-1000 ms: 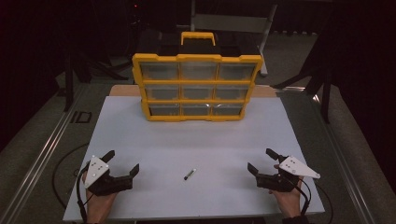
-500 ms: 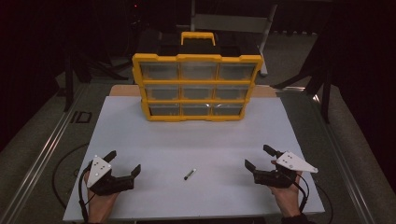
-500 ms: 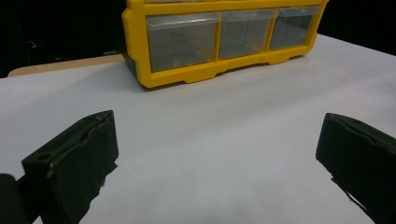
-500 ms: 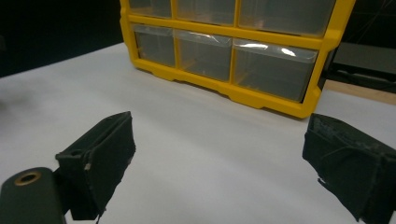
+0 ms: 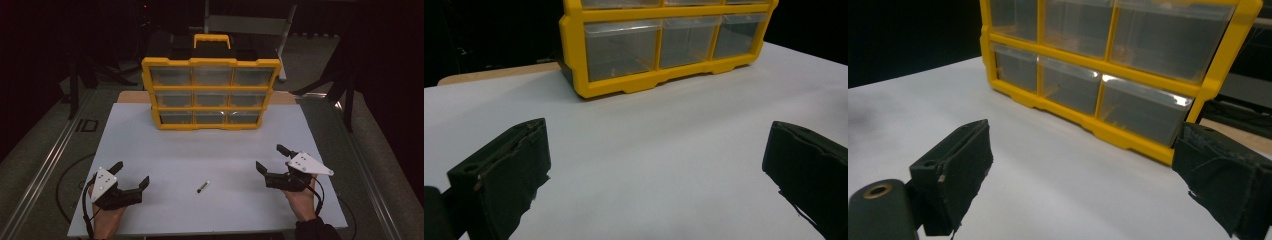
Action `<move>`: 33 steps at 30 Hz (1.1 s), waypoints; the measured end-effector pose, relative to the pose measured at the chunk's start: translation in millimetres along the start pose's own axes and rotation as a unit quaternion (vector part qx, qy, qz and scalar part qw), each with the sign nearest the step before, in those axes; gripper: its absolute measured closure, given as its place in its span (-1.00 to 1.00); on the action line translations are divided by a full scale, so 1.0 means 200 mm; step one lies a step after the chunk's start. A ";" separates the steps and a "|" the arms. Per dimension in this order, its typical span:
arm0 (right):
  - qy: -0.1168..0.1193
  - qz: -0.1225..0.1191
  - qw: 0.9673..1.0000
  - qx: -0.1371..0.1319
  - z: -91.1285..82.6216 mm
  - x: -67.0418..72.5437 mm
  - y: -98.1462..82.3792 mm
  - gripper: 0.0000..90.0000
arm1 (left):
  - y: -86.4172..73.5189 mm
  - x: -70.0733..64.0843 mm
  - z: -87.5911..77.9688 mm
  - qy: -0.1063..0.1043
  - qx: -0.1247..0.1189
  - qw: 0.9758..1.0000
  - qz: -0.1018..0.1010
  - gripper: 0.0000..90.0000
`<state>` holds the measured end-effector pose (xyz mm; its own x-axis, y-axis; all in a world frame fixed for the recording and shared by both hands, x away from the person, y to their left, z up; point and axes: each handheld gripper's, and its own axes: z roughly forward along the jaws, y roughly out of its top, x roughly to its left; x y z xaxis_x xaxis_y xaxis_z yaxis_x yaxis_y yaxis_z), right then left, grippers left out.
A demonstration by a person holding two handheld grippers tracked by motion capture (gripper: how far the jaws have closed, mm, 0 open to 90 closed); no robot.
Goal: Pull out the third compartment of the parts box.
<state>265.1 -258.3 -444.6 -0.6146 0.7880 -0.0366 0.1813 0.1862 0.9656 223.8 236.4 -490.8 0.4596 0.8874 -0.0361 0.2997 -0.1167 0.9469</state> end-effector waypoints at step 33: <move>-0.026 -0.029 0.999 -0.002 0.12 0.01 0.17 -0.80 | 0.00 0.01 -0.01 0.008 -0.003 1.000 -0.006 -1.00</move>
<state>287.9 -236.6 -418.9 -0.5835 0.8052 -0.1055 0.1433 0.2299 0.9626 223.4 239.2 -490.2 0.4424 0.8958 -0.0424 0.2997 -0.1031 0.9484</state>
